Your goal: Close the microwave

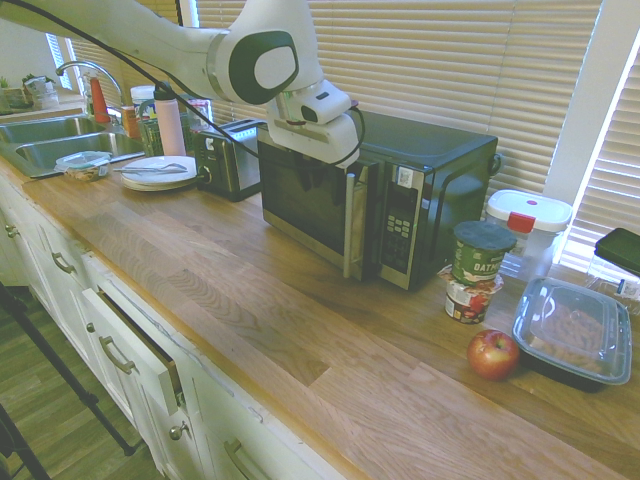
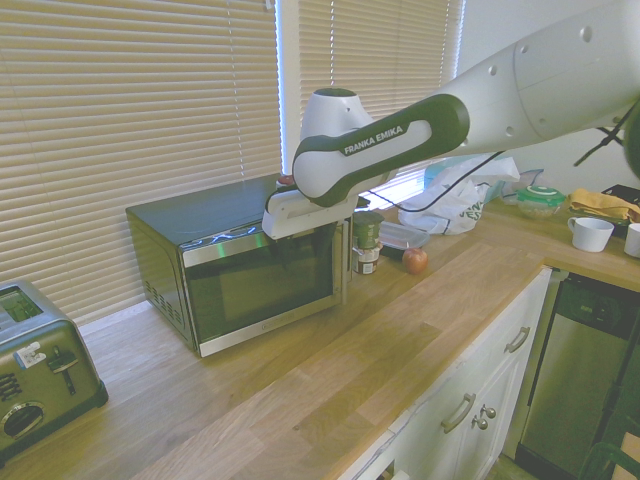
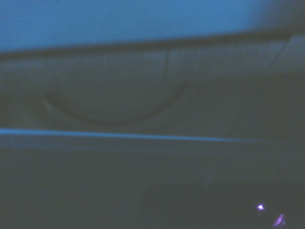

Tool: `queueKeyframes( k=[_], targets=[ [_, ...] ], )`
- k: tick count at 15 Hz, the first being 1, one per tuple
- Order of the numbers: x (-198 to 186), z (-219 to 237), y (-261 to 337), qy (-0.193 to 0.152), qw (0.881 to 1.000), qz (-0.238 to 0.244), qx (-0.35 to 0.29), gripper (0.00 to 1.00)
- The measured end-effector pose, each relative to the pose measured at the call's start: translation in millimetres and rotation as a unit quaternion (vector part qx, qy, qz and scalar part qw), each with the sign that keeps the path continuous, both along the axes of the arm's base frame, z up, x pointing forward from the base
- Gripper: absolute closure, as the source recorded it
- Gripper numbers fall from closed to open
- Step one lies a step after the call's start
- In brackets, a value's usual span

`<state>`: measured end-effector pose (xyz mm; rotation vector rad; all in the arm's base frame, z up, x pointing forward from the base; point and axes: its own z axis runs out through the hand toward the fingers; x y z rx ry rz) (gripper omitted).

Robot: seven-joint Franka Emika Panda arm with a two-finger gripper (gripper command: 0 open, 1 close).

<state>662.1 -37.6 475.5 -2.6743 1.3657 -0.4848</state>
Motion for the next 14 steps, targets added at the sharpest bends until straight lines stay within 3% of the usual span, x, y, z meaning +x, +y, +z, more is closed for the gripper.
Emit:
queueKeyframes(
  k=[10, 14],
  targets=[
    [24, 9, 9, -0.009, 1.000, 0.013, 0.007, 0.00],
    [4, 3, 7, 0.001, 1.000, 0.009, 0.021, 0.00]
  ],
)
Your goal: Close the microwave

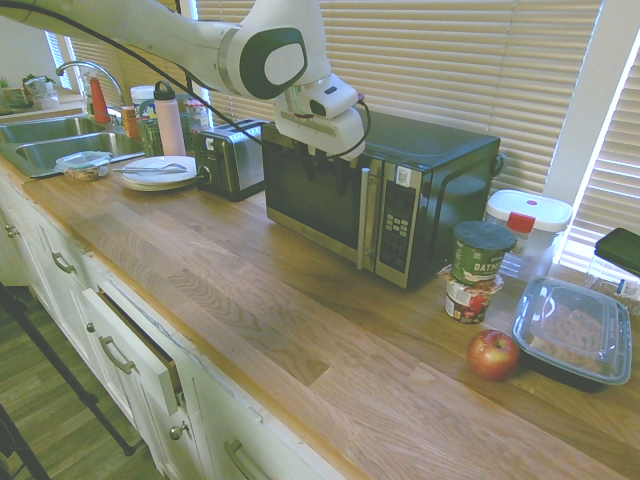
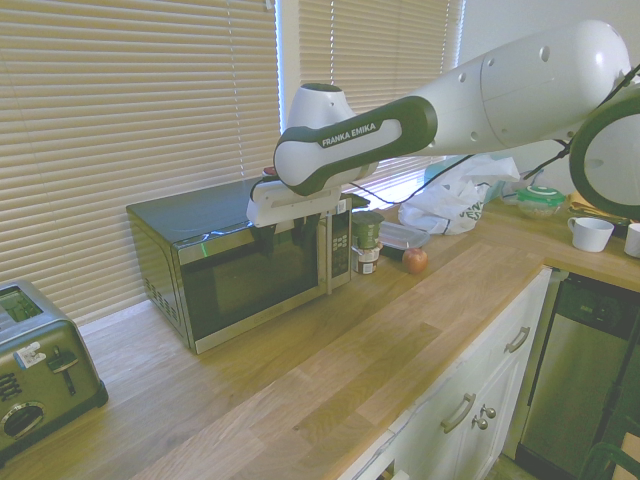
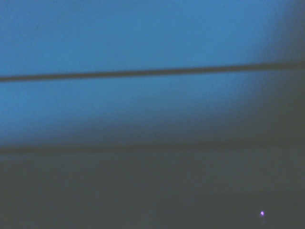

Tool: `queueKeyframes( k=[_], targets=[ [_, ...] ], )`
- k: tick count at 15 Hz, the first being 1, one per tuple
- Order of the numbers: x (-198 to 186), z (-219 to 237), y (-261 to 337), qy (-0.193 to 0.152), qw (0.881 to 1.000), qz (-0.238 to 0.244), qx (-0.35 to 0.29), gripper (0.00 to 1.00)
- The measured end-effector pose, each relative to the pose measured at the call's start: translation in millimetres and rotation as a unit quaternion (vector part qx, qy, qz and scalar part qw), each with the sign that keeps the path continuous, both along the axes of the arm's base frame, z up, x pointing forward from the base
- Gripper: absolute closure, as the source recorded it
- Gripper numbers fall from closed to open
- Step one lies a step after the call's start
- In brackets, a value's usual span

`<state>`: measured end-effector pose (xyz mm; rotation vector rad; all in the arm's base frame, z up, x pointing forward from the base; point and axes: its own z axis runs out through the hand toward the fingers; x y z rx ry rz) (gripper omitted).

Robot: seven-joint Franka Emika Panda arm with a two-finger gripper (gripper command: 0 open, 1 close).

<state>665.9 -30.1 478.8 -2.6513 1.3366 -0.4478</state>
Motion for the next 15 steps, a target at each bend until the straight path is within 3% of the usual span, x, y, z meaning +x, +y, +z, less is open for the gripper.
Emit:
queueKeyframes(
  k=[5, 11, 15],
  targets=[
    [-78, -6, 1, 0.038, 0.999, 0.019, 0.011, 0.00],
    [-179, -53, -9, 0.091, 0.995, 0.028, 0.013, 0.00],
    [-205, -64, -9, 0.101, 0.994, 0.034, 0.014, 0.00]
  ],
)
